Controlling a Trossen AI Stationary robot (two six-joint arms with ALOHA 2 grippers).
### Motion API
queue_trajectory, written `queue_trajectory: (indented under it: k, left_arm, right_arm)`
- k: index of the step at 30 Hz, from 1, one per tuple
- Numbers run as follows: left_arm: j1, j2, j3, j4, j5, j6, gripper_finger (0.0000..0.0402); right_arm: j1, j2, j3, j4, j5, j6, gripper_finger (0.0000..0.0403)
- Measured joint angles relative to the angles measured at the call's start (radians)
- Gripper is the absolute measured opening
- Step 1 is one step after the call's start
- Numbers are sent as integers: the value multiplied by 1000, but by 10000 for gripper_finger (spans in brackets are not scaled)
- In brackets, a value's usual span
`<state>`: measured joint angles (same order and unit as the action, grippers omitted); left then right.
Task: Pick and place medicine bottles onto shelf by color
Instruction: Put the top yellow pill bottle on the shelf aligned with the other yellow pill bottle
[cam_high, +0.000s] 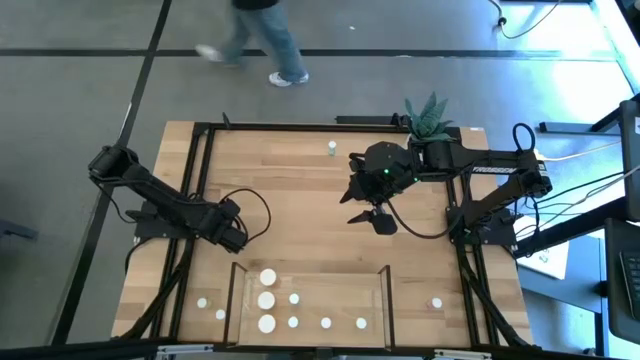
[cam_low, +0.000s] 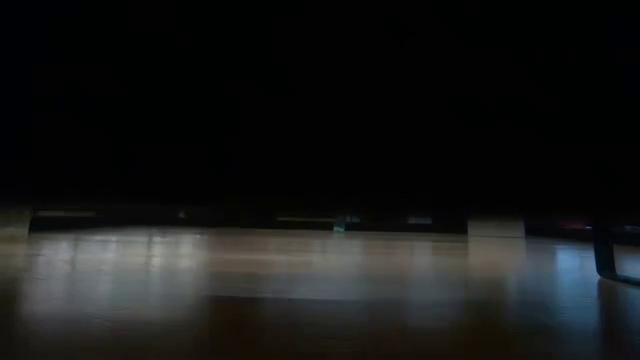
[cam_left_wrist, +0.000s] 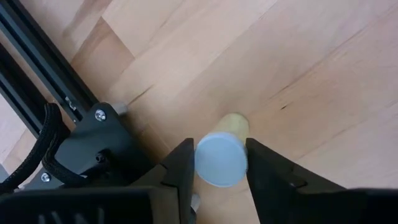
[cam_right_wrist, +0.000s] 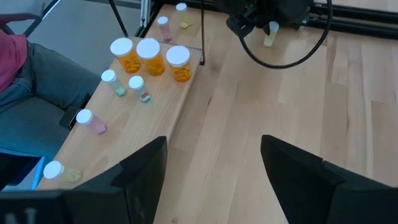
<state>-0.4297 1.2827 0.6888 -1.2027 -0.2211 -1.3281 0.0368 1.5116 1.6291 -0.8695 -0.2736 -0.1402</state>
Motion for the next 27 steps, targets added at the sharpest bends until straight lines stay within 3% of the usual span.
queue_trajectory:
  k: [4,11,19,27]
  left_arm:
    - [0,0,24,-27,3,3,115]
    - [0,0,202,-178,-58,19,114]
    - [36,0,439,-170,-163,266,114]
    - [163,57,592,-130,-164,540,114]
  right_arm:
    - [0,0,0,-37,0,-3,262]
    - [0,0,0,-132,-1,-75,262]
    - [1,-25,0,-166,0,-74,262]
    - [25,-117,0,-173,18,-52,262]
